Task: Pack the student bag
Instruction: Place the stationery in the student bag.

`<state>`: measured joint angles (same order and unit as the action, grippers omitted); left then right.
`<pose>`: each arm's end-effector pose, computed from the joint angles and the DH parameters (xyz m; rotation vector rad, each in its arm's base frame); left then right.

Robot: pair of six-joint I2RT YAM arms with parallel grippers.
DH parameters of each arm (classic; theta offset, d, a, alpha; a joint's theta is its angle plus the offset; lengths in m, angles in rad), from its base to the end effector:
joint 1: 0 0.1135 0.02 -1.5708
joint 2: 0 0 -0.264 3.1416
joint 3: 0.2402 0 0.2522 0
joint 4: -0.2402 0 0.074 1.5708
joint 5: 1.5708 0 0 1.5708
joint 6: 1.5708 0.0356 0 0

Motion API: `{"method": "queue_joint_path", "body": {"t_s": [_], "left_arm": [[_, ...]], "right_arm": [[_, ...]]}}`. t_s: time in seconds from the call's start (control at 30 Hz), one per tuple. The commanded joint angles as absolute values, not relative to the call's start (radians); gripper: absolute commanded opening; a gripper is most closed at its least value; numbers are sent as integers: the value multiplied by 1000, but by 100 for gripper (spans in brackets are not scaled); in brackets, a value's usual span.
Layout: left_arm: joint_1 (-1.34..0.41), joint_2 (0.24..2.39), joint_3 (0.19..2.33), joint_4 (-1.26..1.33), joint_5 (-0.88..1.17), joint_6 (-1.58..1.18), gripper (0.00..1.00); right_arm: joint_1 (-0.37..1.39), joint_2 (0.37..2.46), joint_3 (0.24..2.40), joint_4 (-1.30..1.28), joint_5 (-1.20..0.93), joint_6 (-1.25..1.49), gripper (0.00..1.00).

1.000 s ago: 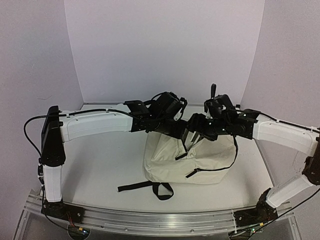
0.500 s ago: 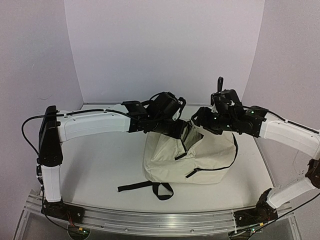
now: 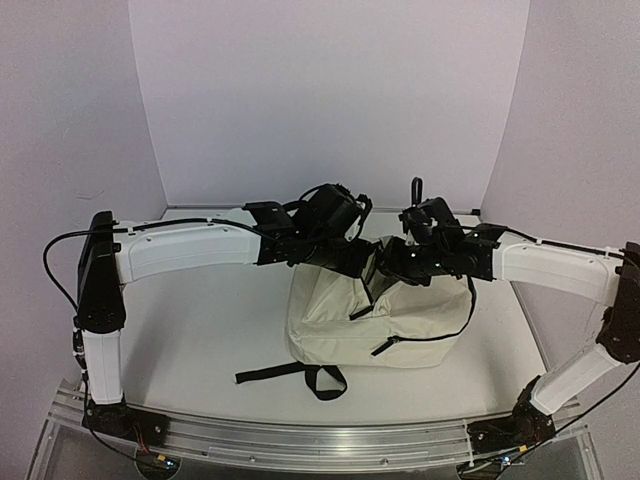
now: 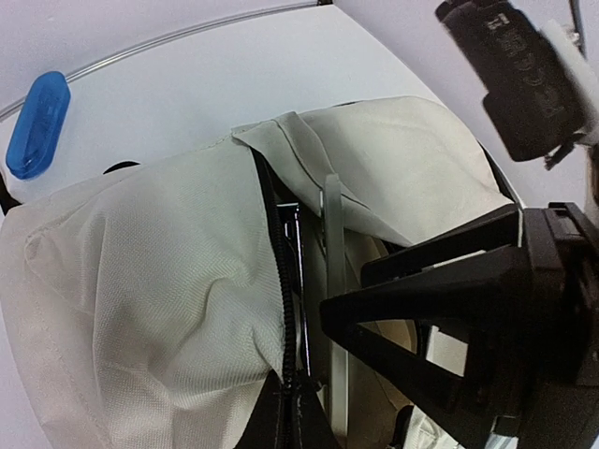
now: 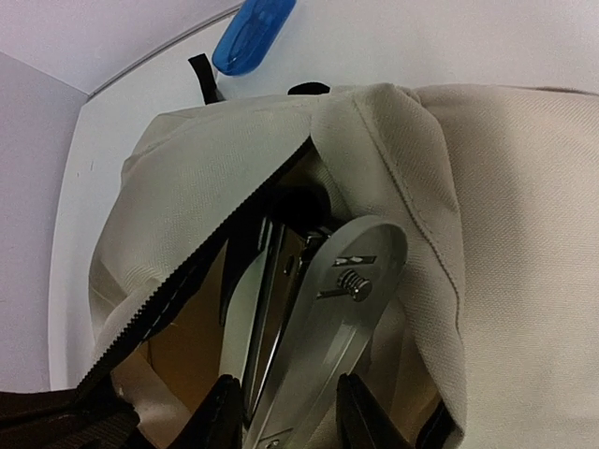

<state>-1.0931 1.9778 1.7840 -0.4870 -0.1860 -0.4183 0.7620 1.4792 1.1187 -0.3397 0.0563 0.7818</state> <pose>0.2178 -0.4065 0.2990 0.6667 2.2103 -0.5978 0.2401 0.2264 0.2755 0.0548 2.3820 0.7247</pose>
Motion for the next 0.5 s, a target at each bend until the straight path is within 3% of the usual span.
{"method": "queue_joint_path", "body": {"t_s": [0.0,0.2,0.47], "left_arm": [[-1086,1903,1808,-425,-199,-395,0],[-1086,1911,1818,-416,-162,-385,0],[-1086,1922,1831,-409,-138,-382,0]], "right_arm": [[747,1517,1107,-219,-47,783,32],[740,1585,1079,-37,-197,793,23],[739,1647,1068,90,-270,765,21]]}}
